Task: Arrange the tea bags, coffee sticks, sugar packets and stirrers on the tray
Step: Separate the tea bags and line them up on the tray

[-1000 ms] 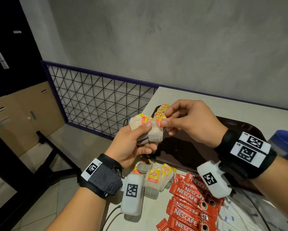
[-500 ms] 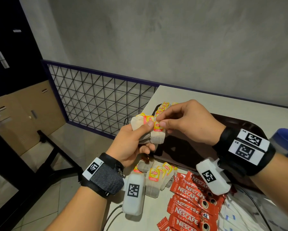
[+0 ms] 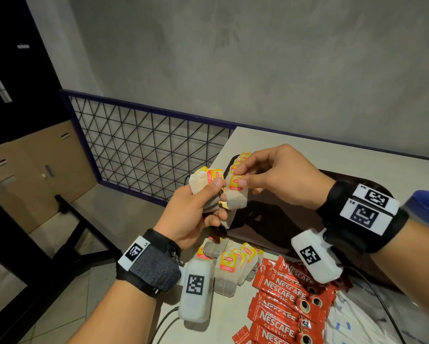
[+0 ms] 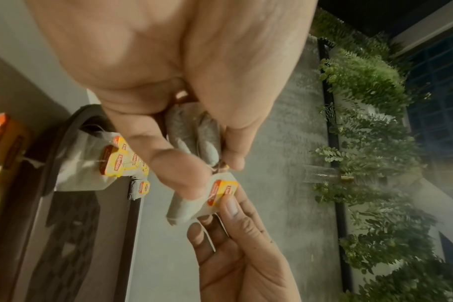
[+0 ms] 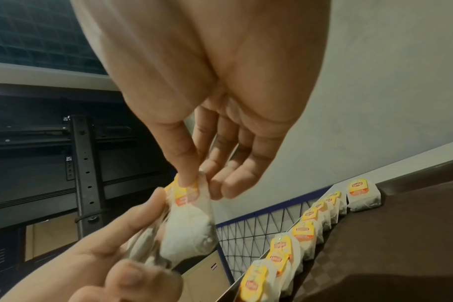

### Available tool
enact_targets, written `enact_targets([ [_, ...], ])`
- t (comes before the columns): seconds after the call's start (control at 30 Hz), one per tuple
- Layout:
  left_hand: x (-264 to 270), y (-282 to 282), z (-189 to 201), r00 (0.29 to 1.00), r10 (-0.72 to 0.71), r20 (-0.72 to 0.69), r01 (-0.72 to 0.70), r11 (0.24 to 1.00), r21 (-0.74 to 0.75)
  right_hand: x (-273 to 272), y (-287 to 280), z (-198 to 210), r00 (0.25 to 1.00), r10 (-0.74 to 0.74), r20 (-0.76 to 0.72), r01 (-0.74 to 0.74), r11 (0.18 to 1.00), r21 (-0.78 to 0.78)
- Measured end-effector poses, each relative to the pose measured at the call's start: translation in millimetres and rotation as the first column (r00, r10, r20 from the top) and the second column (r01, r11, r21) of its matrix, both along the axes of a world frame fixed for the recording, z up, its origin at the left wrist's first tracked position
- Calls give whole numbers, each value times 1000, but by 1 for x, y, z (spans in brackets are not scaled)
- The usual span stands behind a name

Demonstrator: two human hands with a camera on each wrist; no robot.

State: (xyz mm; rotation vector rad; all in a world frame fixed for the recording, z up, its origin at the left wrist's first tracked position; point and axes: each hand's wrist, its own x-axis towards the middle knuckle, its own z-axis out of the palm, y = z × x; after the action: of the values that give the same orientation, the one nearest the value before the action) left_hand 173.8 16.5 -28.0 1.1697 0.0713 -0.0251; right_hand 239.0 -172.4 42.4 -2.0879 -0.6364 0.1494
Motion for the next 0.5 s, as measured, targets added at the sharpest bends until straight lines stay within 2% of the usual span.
enact_targets([
  [0.17,4,3,-1,998,48,-40,-49,999,-19,46,-11,6,986,-165,0,165,986,8],
  [0.33,4,1,-2,997,19,-74,-24,997,-74,99,-24,-2,949,-317,5,316,945,-90],
  [0.5,5,-1,-4,997,-11,-82,4,996,-84,134,-20,-19,951,-300,-75,278,935,-219],
])
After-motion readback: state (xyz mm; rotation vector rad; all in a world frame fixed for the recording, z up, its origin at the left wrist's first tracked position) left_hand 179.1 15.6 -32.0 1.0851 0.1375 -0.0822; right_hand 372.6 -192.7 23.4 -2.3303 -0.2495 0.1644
